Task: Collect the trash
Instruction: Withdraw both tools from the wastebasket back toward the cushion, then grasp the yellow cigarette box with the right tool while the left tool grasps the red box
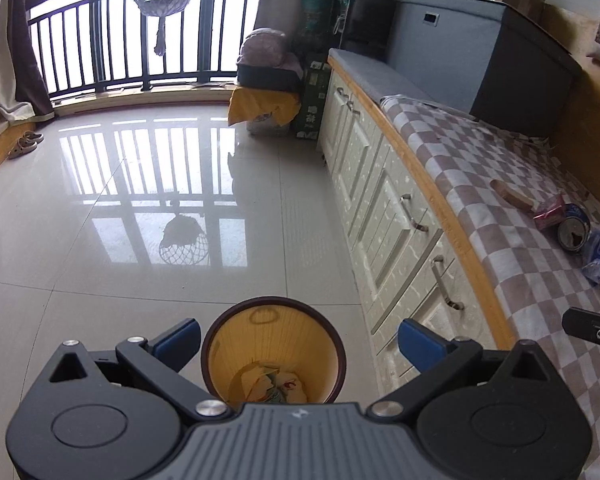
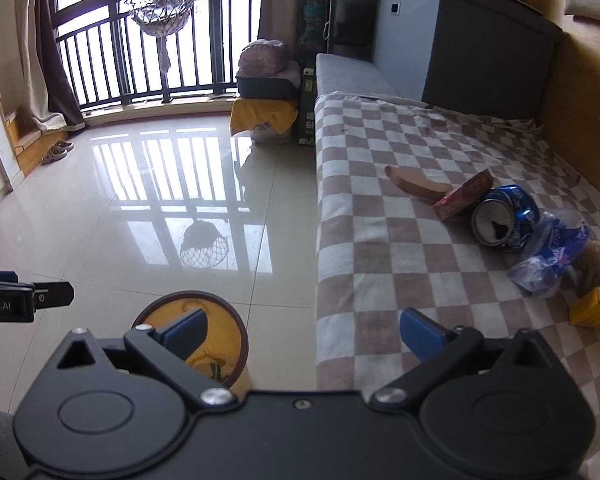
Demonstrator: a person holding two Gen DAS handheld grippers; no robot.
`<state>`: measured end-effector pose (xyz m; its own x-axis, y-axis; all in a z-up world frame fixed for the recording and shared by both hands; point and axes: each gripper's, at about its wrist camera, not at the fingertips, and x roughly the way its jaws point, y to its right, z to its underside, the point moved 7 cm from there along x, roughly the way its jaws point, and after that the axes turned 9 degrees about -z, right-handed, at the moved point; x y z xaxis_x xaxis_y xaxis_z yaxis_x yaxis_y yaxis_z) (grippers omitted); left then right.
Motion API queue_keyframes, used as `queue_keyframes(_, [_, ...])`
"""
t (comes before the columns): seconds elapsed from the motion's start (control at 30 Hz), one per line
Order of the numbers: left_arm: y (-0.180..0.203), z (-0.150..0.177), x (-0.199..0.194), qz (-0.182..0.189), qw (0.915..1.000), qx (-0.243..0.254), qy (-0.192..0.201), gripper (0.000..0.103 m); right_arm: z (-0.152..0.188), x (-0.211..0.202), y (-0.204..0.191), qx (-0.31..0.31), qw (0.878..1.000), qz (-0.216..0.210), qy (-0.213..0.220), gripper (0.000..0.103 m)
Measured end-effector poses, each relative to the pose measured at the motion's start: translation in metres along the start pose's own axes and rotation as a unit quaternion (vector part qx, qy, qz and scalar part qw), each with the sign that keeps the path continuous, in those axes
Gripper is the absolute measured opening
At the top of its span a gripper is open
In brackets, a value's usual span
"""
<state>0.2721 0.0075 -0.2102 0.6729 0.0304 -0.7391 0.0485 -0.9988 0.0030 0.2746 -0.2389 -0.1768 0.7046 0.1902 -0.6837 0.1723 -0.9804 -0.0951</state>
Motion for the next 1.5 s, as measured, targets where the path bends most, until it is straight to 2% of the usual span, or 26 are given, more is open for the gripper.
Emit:
queue_keyframes(0.3, [0.049,-0.011,-0.016,0.036,0.9986,0.027,0.026,0.103,-0.009,-0.041,0.047,0.013,0.998,0.044,0.041,0.103])
queue_keyframes(0.5, [0.089,-0.017,-0.027,0.053,0.9956,0.060,0.047,0.103,-0.011,-0.062,0.091,0.035,0.995,0.066,0.066,0.103])
queue_keyframes(0.67, [0.125,-0.028,-0.034,0.078,0.9923,0.064,0.072,0.103,-0.007,-0.078,0.137,0.058,0.990,0.095,0.083,0.103])
queue_keyframes(0.9, [0.192,-0.037,-0.039,0.120,0.9826,0.095,0.105,0.103,0.008,-0.096,0.198,0.087,0.982,0.129,0.102,0.103])
queue_keyframes(1.07, [0.241,-0.040,-0.033,0.147,0.9748,0.123,0.115,0.103,0.026,-0.100,0.237,0.116,0.975,0.155,0.113,0.103])
queue_keyframes(1.27, [0.281,-0.043,-0.014,0.172,0.9668,0.148,0.117,0.103,0.044,-0.092,0.279,0.141,0.972,0.158,0.105,0.103])
queue_keyframes(1.4, [0.299,-0.051,0.005,0.195,0.9590,0.165,0.123,0.103,0.050,-0.083,0.299,0.150,0.973,0.140,0.107,0.103])
queue_keyframes(1.5, [0.308,-0.059,0.020,0.193,0.9563,0.175,0.132,0.102,0.051,-0.077,0.312,0.153,0.974,0.127,0.107,0.102])
